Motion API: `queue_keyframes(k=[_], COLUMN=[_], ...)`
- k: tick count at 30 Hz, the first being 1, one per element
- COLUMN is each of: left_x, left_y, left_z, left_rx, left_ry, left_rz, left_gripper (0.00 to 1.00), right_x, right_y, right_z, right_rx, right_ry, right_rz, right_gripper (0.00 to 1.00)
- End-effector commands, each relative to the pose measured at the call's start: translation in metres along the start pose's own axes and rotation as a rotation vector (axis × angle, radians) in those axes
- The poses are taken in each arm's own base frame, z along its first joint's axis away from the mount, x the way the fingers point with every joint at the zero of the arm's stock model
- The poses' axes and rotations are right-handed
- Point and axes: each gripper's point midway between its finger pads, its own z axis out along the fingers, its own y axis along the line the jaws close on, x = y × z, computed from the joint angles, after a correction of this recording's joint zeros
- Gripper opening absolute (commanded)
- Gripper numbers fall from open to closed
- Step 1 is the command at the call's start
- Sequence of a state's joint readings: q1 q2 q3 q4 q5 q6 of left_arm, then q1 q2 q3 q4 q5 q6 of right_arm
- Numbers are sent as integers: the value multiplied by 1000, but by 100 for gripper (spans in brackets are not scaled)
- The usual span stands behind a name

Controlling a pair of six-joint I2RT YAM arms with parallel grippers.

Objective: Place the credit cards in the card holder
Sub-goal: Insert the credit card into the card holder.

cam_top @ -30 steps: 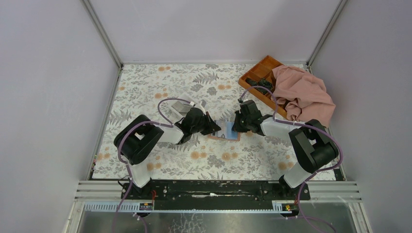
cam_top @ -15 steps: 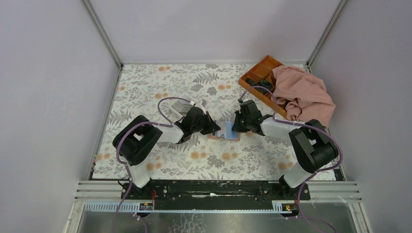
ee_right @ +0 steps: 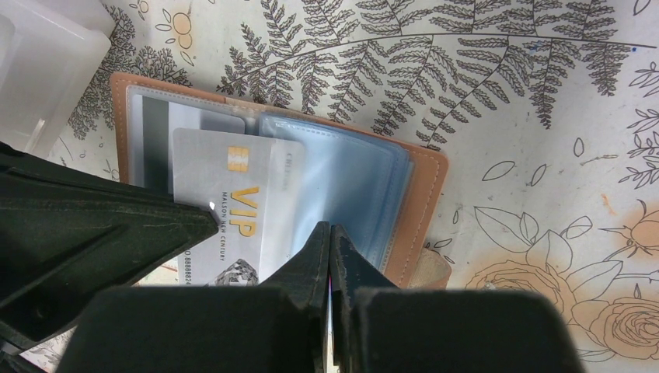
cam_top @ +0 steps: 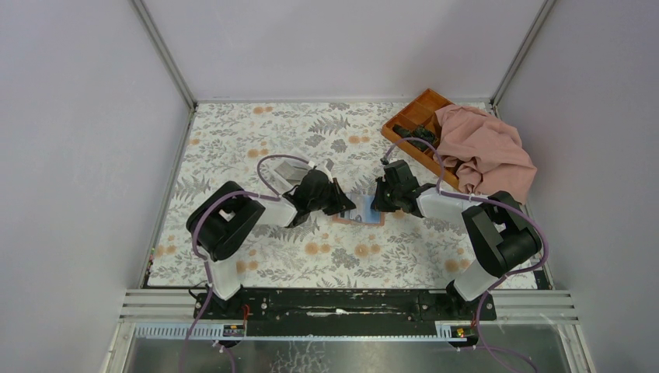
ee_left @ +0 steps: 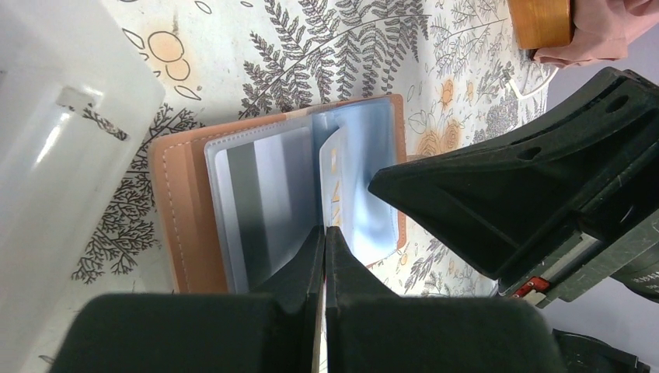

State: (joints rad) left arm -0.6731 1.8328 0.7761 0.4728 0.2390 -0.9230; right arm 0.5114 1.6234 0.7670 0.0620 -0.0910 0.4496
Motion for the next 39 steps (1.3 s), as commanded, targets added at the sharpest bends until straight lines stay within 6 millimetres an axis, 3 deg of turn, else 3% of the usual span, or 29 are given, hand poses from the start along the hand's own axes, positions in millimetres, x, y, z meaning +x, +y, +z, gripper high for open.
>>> queue_keyframes(k=[1,11,16,18,23,29,39], left_x=[29,45,54,56,49,36,26], left_y=[21,34,36,38,39,31,25], left_z=[6,13,19,19,10,0,-12], left_rx=[-60,-113,-138,-156,-192,-208,-225], left_ry=[94,99,116,121,86,52,20], left_rz=[-4,-11,-1,10,29,61,82], left_gripper=[0,0,25,29,37,43,44], right_x=[28,28,28,26,19,11,6], right_y=[-18,-17,-17,-16,-15,-13,-13], right_z=[1,1,0,-2,-8,-16,-22], right_rx=[60,57,56,57,63,68,82], right_ry=[91,91,91,87,66,40,28], right_rz=[5,9,8,9,4,1,0], right_gripper=[0,0,0,0,0,11,12])
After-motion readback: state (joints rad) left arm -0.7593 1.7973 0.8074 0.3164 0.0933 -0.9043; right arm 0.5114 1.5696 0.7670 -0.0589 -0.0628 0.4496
